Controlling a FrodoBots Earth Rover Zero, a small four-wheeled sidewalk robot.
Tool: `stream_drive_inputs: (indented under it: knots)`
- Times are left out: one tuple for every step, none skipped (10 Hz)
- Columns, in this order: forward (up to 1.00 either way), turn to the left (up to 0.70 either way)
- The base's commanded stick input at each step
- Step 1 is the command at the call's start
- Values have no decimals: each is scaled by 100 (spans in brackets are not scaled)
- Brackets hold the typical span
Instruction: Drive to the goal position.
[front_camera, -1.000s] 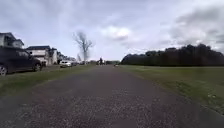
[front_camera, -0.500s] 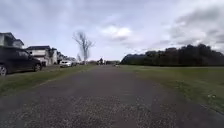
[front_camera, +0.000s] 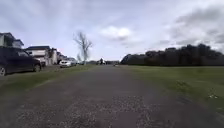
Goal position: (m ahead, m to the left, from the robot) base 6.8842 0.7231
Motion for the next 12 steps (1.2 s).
stream_drive_inputs:
  knots:
    - [70,0]
    - [70,0]
    - [70,0]
    - [70,0]
    - [70,0]
    - [70,1]
    - [70,4]
    - [69,25]
    - [69,15]
    - [69,4]
    - [70,0]
    - [70,0]
